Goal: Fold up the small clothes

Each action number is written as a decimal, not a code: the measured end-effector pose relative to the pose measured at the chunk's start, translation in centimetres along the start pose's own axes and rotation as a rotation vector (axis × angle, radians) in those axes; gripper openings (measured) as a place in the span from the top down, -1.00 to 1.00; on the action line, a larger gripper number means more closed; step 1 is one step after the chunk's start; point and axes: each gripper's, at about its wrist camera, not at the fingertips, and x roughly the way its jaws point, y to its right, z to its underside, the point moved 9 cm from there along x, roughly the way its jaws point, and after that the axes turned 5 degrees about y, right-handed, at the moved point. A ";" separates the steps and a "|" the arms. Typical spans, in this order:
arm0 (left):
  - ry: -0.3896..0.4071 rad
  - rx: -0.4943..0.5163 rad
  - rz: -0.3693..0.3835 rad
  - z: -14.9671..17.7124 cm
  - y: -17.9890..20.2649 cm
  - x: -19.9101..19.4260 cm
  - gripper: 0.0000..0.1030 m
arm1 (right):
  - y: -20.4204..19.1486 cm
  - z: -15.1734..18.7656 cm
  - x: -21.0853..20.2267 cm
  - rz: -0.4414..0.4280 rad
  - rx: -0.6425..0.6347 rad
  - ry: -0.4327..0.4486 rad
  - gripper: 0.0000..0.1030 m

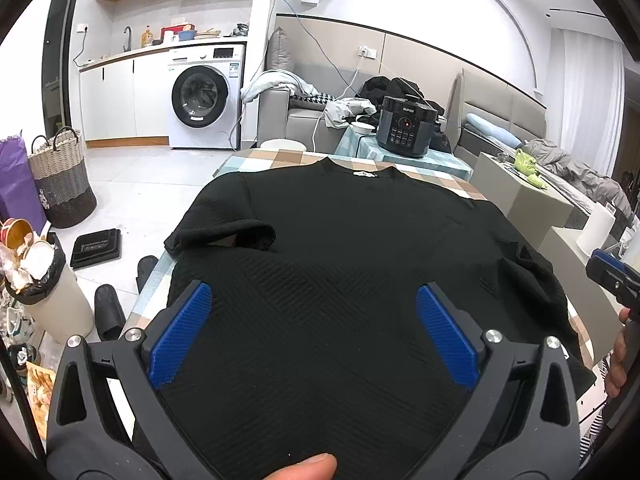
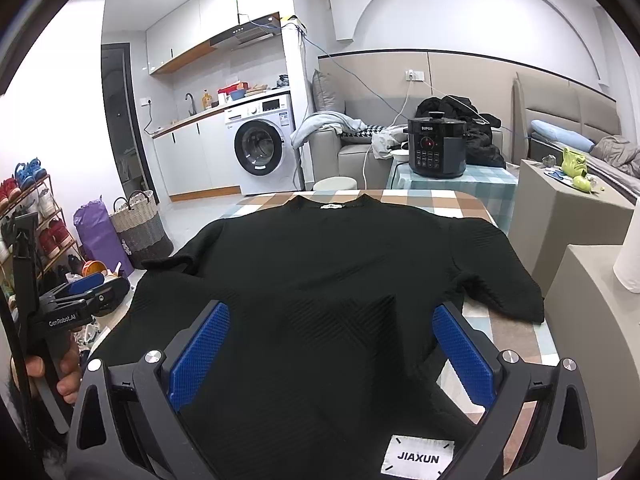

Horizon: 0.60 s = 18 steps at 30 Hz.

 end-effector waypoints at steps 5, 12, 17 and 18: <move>-0.001 -0.001 0.001 0.0 -0.1 -0.1 -0.98 | 0.0 0.0 -0.2 0.001 0.005 0.003 -1.00; -0.004 -0.001 0.003 0.1 -0.2 0.0 -0.98 | 0.0 -0.2 -0.2 0.005 0.006 0.000 -1.00; -0.005 -0.002 0.003 0.1 -0.3 0.1 -0.98 | 0.0 0.0 0.0 0.009 0.003 -0.006 -1.00; -0.006 -0.004 0.001 0.1 -0.3 0.1 -0.98 | 0.1 0.0 -0.1 0.014 -0.001 -0.005 -1.00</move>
